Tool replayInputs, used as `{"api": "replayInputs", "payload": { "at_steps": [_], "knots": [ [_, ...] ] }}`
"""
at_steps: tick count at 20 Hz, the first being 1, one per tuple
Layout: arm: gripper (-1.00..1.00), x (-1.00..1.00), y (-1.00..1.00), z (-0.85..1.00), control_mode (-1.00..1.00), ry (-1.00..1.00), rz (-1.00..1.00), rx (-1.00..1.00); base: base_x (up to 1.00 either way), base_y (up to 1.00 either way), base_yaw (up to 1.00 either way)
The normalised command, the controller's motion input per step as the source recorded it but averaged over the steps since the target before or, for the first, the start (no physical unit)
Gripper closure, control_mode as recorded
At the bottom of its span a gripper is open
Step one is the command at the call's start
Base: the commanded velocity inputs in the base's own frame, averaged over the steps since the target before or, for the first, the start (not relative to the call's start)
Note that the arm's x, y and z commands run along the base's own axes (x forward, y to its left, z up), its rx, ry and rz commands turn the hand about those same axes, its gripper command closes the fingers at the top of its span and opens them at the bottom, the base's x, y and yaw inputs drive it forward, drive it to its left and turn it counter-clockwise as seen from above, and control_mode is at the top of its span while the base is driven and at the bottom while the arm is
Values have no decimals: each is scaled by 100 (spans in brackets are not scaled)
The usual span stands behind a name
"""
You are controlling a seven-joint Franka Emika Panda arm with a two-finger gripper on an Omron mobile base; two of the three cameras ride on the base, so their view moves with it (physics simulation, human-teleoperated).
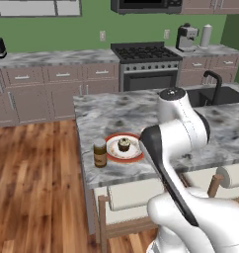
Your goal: Take the cinnamon bottle from the cabinet and place it on the dining table, next to the plate with the cupcake. Then take the chocolate from the dining counter and place it on the cupcake plate.
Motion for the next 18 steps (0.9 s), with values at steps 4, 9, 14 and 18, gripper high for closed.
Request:
{"api": "replayInputs", "payload": {
  "at_steps": [4, 9, 14, 18],
  "knots": [
    [-100, 5, -63, 0, -100, 0, 19, 5, 0, 0, 0],
    [-100, 24, -53, 0, -100, 1, 21, 10, 0, 0, 0],
    [-100, 50, -40, 0, -100, 14, 5, 7, 0, 0, 0],
    [-100, 43, -50, -10, -100, 14, 7, 11, 0, 0, 0]
  ]
}}
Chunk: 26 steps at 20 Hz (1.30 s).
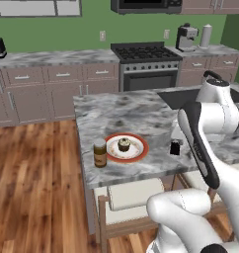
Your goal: Take the cinnamon bottle from the cabinet and place it on the dining table, next to the plate with the cupcake. Then take the chocolate from the dining counter and place it on the cupcake plate.
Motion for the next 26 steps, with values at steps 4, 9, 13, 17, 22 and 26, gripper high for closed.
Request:
{"api": "replayInputs", "payload": {
  "at_steps": [4, 9, 13, 17, 22, 26],
  "knots": [
    [-100, 46, -36, -28, -100, 11, 4, 4, 0, 0, 0],
    [-100, 54, -22, -36, -100, 5, 0, 0, 0, 0, 0],
    [-100, 43, -1, -52, -100, 0, 0, -5, 0, 0, 0],
    [-100, 35, 0, -50, -100, 1, 0, -3, 0, 0, 0],
    [-100, 38, -1, -32, -100, 9, 0, 0, 0, 0, 0],
    [-100, 32, -1, -28, -100, 4, 0, 0, 0, 0, 0]
  ]
}}
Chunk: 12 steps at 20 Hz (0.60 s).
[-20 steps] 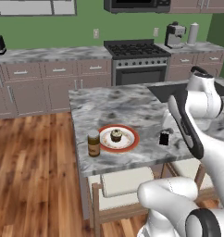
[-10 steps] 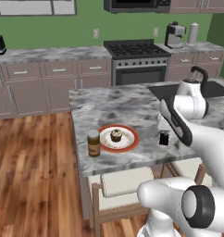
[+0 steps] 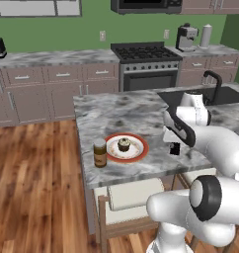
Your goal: Take the cinnamon bottle from the cabinet and place it on the dining table, next to the plate with the cupcake. Then take the chocolate from the dining counter and place it on the cupcake plate.
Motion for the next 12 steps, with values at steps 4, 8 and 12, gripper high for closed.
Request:
{"api": "replayInputs", "payload": {
  "at_steps": [4, 8, 12],
  "knots": [
    [-100, 37, 0, -17, -100, 4, 0, 0, 0, 0, 0],
    [-100, 26, -3, -17, -100, 4, 0, 0, 0, 0, 0],
    [-100, 23, -5, -25, -100, 8, 0, 0, 0, 0, 0]
  ]
}}
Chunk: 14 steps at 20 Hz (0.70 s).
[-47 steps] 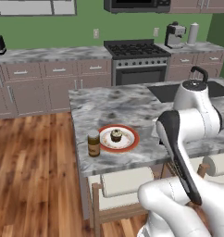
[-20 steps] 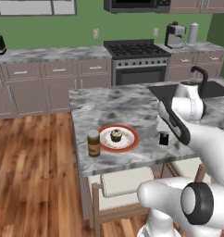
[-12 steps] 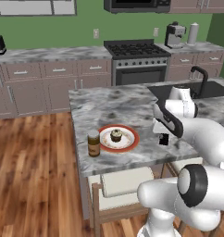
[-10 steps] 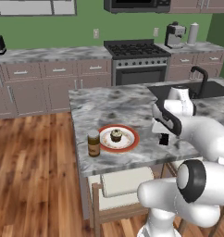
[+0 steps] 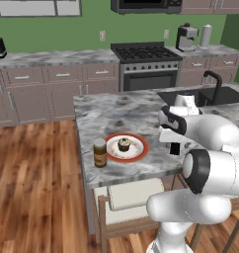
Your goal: Take the cinnamon bottle from the cabinet and place it on the dining table, next to the plate with the cupcake. Then take the chocolate from the dining counter and place it on the cupcake plate.
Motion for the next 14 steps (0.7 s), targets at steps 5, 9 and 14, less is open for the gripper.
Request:
{"api": "replayInputs", "payload": {
  "at_steps": [5, 9, 14],
  "knots": [
    [-100, 3, -5, -24, -100, 4, 0, 1, 0, 0, 0],
    [-100, 9, -2, -21, -100, 0, 0, 2, 0, 0, 0],
    [-100, 10, 0, -16, -100, 0, 0, 5, 0, 0, 0]
  ]
}}
